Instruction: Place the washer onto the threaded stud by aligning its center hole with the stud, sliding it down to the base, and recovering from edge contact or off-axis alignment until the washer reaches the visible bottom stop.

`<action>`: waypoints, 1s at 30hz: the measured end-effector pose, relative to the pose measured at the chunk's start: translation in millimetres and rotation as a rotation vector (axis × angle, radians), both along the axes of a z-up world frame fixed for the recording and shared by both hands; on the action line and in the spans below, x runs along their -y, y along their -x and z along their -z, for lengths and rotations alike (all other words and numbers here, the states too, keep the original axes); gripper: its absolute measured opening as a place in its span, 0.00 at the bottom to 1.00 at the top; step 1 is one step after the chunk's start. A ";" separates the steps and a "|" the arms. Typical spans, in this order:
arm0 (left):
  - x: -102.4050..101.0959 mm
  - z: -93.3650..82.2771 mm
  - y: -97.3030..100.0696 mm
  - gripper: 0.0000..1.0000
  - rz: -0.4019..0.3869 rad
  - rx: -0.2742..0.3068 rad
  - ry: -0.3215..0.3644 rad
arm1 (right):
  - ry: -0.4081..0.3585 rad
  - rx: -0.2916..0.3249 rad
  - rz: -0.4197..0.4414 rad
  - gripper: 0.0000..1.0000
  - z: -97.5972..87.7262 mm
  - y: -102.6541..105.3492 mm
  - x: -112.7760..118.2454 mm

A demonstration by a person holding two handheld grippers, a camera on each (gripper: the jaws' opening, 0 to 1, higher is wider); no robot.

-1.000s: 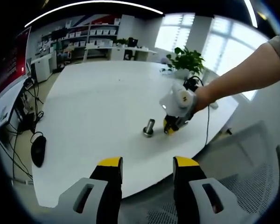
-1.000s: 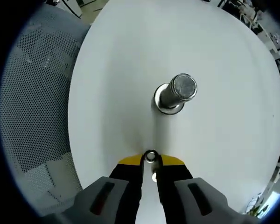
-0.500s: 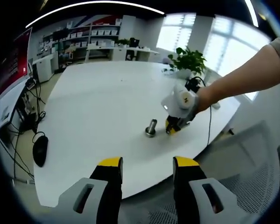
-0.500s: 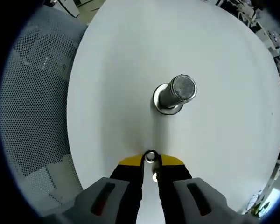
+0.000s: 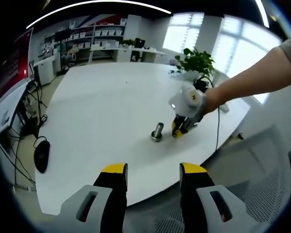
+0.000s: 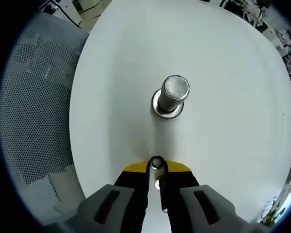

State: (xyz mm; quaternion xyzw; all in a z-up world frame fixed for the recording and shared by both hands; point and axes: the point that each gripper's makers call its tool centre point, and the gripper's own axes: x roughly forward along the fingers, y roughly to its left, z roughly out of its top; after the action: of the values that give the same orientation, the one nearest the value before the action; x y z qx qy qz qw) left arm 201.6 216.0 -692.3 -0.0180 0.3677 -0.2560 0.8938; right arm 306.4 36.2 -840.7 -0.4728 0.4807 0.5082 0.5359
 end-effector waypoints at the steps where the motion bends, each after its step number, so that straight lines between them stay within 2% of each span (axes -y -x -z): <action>1: -0.2 0.1 -0.1 0.41 -0.001 0.000 0.000 | -0.001 -0.001 0.004 0.12 -0.1 -0.3 0.8; 14: -0.8 -1.0 -1.1 0.41 -0.008 0.003 0.004 | -0.053 0.018 0.054 0.12 -15.7 -12.3 -3.5; 25: -0.5 -1.4 -0.4 0.41 -0.004 0.008 -0.004 | -0.098 0.050 0.068 0.12 -38.7 -17.2 -12.8; 30: 0.1 -1.8 -0.2 0.41 -0.002 0.008 -0.003 | -0.133 0.087 0.058 0.12 -51.4 -23.5 -15.8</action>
State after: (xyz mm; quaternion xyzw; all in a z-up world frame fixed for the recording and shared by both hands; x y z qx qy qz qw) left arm 201.8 215.9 -690.6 -0.0161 0.3643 -0.2547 0.8956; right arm 329.9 52.0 -789.3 -0.4434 0.4356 0.5023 0.6011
